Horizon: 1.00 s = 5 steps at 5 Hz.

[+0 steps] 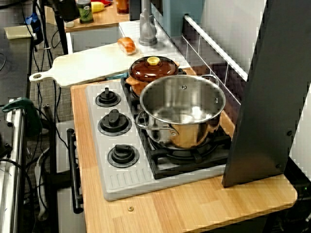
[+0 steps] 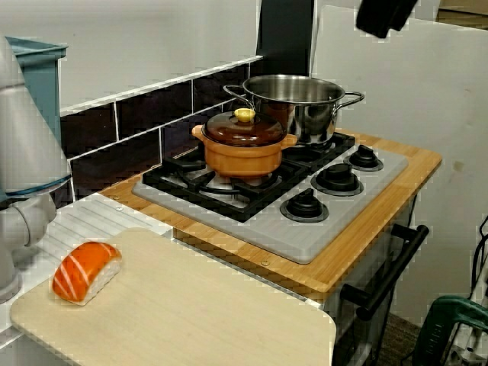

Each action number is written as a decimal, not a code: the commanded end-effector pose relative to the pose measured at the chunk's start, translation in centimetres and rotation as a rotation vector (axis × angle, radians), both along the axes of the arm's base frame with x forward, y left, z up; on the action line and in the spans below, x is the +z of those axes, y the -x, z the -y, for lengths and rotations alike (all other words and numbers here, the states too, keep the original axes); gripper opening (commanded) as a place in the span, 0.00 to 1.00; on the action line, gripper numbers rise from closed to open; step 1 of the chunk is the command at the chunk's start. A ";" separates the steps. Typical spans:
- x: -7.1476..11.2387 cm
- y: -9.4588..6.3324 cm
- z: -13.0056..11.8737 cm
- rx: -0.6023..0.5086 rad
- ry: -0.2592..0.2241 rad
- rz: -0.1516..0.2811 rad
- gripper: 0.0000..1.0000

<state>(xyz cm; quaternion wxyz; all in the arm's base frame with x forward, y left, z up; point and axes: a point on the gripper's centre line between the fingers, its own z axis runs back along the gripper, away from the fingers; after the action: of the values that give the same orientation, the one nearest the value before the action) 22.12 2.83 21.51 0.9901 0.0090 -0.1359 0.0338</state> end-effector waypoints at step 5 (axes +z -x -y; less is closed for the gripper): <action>-2.5 -2.8 -12.0 0.321 -0.057 -0.045 1.00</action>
<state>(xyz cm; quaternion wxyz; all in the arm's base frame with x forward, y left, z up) 24.84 14.31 17.71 0.9765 0.0478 -0.0877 0.1911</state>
